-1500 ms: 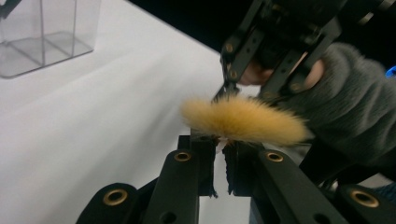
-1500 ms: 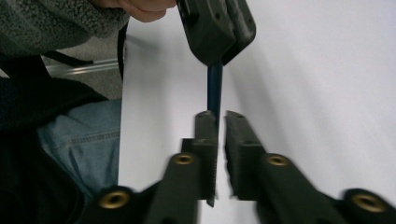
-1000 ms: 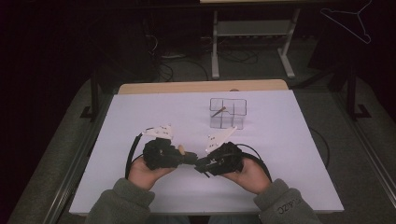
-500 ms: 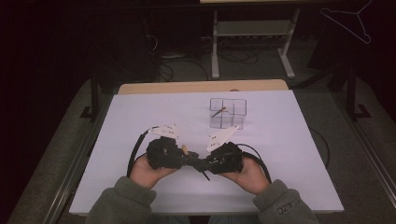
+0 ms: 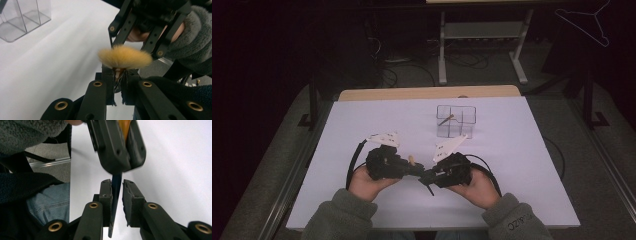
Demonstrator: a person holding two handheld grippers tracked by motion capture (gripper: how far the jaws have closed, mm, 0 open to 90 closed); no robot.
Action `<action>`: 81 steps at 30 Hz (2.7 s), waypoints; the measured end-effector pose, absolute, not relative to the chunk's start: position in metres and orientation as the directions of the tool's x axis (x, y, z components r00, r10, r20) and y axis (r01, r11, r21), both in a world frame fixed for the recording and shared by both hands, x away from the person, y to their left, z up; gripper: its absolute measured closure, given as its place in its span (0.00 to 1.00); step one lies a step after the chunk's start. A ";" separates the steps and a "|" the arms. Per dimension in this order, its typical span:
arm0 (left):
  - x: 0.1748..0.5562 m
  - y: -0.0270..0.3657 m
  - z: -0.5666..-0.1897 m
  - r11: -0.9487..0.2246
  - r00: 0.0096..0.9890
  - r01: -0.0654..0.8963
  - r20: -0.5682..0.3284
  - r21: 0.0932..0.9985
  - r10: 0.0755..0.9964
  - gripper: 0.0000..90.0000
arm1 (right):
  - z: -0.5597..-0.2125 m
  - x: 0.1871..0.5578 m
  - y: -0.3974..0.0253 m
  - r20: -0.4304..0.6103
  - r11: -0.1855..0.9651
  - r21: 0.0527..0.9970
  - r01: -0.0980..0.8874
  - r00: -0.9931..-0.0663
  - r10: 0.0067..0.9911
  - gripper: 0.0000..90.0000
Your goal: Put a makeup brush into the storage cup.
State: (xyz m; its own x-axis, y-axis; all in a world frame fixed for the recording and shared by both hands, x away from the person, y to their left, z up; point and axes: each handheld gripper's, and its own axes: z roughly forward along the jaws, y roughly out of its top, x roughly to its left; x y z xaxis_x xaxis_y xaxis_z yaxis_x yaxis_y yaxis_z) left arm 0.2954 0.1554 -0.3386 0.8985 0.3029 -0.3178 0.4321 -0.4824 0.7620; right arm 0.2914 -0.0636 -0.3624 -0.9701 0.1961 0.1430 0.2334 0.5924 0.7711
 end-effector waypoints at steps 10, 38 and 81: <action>0.294 0.153 -0.336 -0.502 0.905 0.417 -0.295 0.758 0.306 0.90 | -0.361 0.292 -0.065 0.150 0.585 0.777 0.231 -0.971 0.184 0.92; 0.278 0.201 -0.349 -0.480 0.879 0.422 -0.217 0.769 0.425 0.66 | -0.321 0.354 -0.116 0.207 0.409 0.832 0.375 -0.894 0.398 0.92; 0.277 0.218 -0.363 -0.474 0.855 0.447 -0.207 0.759 0.475 0.62 | -0.271 0.422 -0.110 0.160 0.390 0.835 0.387 -0.851 0.501 0.92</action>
State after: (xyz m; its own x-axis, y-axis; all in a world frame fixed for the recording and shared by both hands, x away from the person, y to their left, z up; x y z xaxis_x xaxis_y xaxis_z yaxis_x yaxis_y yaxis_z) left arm 0.2767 0.2185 -0.3632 0.8553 0.4750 -0.2072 0.4469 -0.4738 0.7588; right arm 0.4221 -0.1102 -0.2707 -0.8506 0.5008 0.1603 0.3872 0.3902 0.8354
